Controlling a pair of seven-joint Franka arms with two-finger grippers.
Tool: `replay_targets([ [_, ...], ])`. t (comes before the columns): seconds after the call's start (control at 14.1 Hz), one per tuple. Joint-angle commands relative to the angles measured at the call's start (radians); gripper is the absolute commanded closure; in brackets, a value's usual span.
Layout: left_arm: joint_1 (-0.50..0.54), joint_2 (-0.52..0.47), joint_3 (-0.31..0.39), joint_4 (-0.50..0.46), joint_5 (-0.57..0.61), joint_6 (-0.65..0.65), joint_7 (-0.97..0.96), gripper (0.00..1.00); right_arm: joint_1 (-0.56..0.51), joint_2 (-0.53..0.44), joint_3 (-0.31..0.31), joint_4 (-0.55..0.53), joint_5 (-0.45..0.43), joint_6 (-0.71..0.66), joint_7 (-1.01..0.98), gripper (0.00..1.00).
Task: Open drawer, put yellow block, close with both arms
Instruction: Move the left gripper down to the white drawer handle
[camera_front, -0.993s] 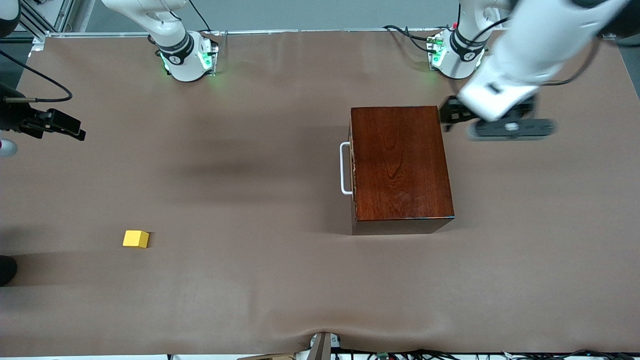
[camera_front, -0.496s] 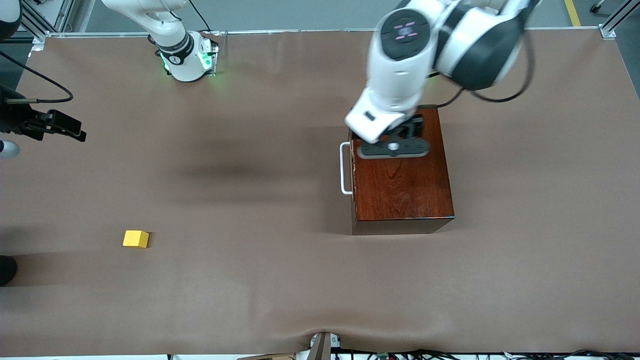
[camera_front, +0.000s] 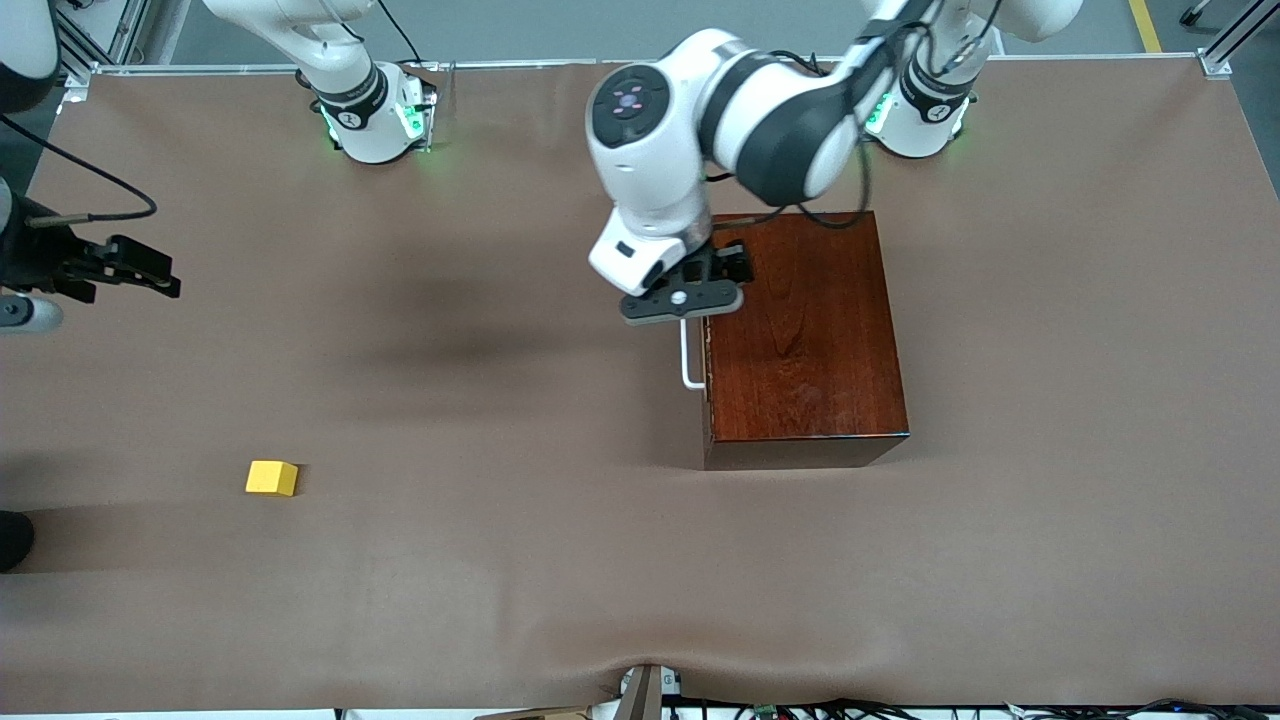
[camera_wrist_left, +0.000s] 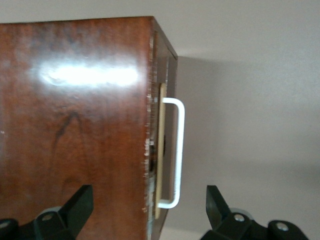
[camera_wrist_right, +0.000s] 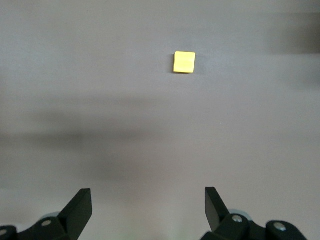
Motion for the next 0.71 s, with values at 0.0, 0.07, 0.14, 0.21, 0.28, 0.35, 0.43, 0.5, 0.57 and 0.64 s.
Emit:
replay_targets([
  [0.0,-0.067,0.1,0.052,0.093,0.022,0.003,-0.037,0.0,-0.008,0.041,0.0,0.01,-0.01,0.026,-0.067,0.0],
  [0.07,-0.073,0.113,0.054,0.094,0.022,0.005,-0.054,0.0,-0.011,0.042,0.0,0.008,-0.011,0.035,-0.093,0.0],
  [0.14,-0.079,0.12,0.057,0.096,0.022,0.006,-0.071,0.0,-0.016,0.048,-0.001,0.01,-0.014,0.045,-0.127,0.0],
  [0.21,-0.089,0.133,0.058,0.096,0.022,0.012,-0.085,0.0,-0.023,0.056,-0.003,0.01,-0.016,0.059,-0.174,0.0],
  [0.28,-0.09,0.152,0.058,0.096,0.024,0.022,-0.103,0.0,-0.037,0.068,-0.003,0.008,-0.016,0.082,-0.216,0.0],
  [0.35,-0.09,0.157,0.058,0.094,0.024,0.028,-0.126,0.0,-0.042,0.088,-0.003,0.008,-0.016,0.101,-0.253,0.0],
  [0.43,-0.096,0.173,0.06,0.094,0.025,0.032,-0.16,0.0,-0.043,0.098,-0.003,0.006,-0.014,0.122,-0.282,0.0],
  [0.5,-0.104,0.187,0.066,0.094,0.027,0.034,-0.198,0.0,-0.042,0.108,-0.003,0.005,-0.016,0.14,-0.311,0.0],
  [0.57,-0.104,0.19,0.071,0.094,0.025,0.042,-0.215,0.0,-0.042,0.116,-0.003,0.003,-0.016,0.153,-0.337,0.0],
  [0.64,-0.104,0.205,0.071,0.093,0.025,0.049,-0.226,0.0,-0.042,0.125,-0.003,0.003,-0.016,0.167,-0.36,0.0],
])
